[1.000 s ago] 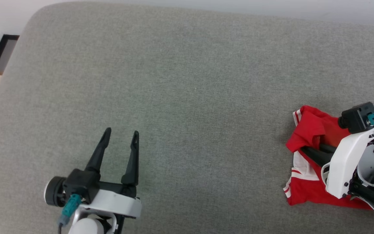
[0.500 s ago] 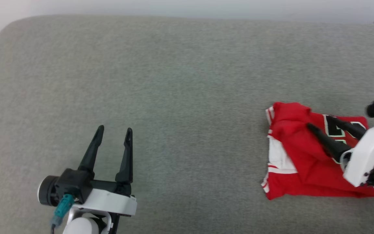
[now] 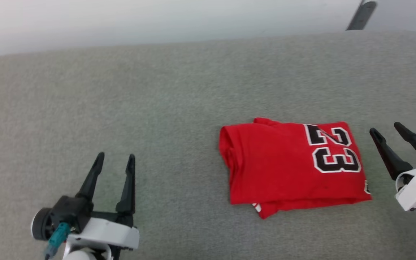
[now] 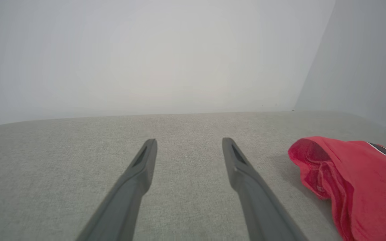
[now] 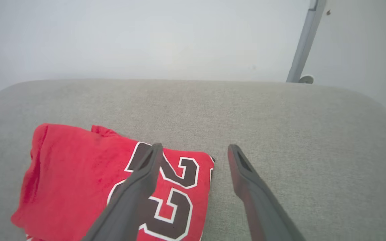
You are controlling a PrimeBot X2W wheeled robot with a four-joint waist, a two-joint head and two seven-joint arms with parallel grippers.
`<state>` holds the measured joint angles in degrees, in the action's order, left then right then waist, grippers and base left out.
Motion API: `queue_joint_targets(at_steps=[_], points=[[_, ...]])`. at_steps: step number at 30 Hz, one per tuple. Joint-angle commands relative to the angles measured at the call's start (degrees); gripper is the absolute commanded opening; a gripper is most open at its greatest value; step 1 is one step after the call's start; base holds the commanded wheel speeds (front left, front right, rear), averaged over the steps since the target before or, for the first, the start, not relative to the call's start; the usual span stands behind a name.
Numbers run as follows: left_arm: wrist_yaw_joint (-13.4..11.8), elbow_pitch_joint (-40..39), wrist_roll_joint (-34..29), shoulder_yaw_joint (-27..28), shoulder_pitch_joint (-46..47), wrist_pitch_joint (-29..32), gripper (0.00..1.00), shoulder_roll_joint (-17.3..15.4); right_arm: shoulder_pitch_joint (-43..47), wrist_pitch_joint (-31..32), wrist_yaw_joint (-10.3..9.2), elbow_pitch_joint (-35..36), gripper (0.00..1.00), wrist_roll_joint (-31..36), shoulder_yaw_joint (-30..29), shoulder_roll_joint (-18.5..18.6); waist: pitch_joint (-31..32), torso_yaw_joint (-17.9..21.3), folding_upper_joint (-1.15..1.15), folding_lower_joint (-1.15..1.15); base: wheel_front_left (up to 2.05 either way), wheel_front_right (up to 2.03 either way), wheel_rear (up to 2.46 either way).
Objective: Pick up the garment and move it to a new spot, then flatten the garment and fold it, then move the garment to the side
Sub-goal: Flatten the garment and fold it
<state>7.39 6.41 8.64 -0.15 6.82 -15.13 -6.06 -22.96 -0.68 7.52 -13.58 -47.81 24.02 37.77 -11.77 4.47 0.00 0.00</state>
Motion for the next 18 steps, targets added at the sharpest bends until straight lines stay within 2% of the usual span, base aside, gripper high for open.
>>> queue_joint_targets(at_steps=[1, 5, 10, 18], points=[[0.12, 0.20, 0.29, 0.48, -1.20, 0.01, 1.00, -0.27, -0.27, -3.34, -0.07, -1.57, 1.00, 0.68, 0.64, -0.96, 3.01, 3.09, 0.00, 0.00, 0.00, 0.00, 0.00], [0.12, 0.41, 0.76, 2.05, -3.27, 0.01, 1.00, 0.01, -0.89, -11.34, -0.08, -5.94, 1.00, 2.06, 1.94, -2.65, 5.03, 4.79, 0.00, 0.00, 0.00, 0.00, 0.00], [0.12, 0.01, 0.80, 3.98, -6.58, 0.01, 1.00, 0.25, 0.07, -14.42, -0.08, -8.37, 1.00, 5.39, 0.60, -5.26, 7.55, 5.60, 0.00, 0.00, 0.00, 0.00, 0.00], [0.12, -3.00, 0.81, 4.86, -12.05, 0.01, 1.00, 1.09, 7.18, -14.51, -0.07, -1.46, 1.00, 13.16, -10.36, -9.91, 9.45, 4.09, 0.00, 0.00, 0.00, 0.00, 0.00]])
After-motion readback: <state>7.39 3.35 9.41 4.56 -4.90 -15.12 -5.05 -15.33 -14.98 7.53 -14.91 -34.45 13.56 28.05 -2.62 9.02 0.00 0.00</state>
